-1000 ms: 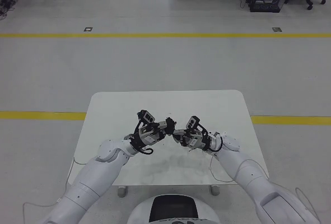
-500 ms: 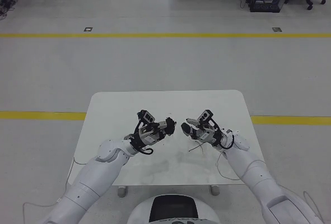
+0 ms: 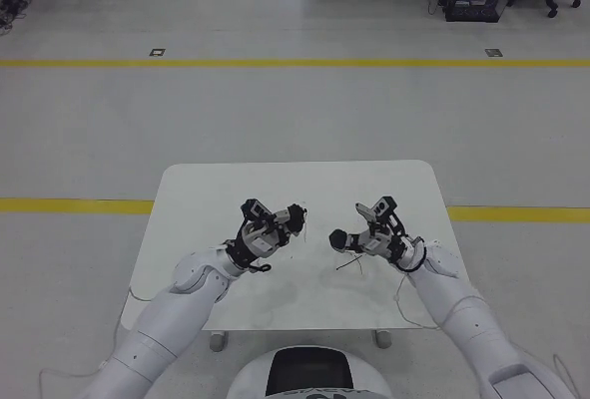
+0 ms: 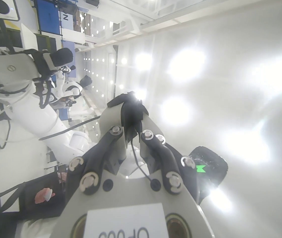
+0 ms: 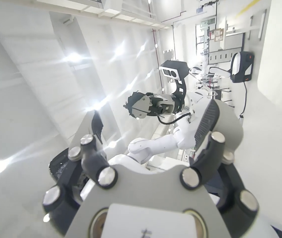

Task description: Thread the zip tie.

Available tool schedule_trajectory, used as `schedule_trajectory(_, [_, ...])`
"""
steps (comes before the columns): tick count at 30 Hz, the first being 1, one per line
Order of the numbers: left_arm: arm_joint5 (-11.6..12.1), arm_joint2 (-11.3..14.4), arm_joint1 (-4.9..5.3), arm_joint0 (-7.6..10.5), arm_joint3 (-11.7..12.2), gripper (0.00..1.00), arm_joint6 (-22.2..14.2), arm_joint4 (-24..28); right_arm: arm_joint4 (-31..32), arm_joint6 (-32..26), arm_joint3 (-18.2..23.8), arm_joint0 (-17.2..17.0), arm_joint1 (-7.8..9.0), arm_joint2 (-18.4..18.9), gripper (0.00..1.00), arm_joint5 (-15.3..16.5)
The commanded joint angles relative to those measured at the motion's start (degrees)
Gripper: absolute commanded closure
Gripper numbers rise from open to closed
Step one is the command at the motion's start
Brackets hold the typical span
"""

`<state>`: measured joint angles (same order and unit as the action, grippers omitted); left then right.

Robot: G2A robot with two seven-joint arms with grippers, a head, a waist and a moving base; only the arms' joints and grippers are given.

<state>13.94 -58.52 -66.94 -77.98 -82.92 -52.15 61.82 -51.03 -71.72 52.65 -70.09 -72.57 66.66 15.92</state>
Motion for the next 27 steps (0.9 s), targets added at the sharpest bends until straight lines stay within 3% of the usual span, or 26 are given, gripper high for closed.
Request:
schedule_trajectory(1, [0.82,-0.56,0.07,-1.12,-1.40,1.00,0.25,0.37,0.77,0.49,2.87,-2.13,0.80,2.31,0.00,0.81])
schedule_trajectory(8, [1.40,-2.66,0.58,-4.58,-7.16,1.00,0.20,-0.07,1.26,1.14,13.21,-9.39,2.74,8.54,0.00,0.87])
schedule_trajectory(27, [1.31,-2.78,0.62,-4.66,-7.35,1.00,0.28,-0.24,1.26,1.14,13.21,-9.39,2.74,8.54,0.00,0.87])
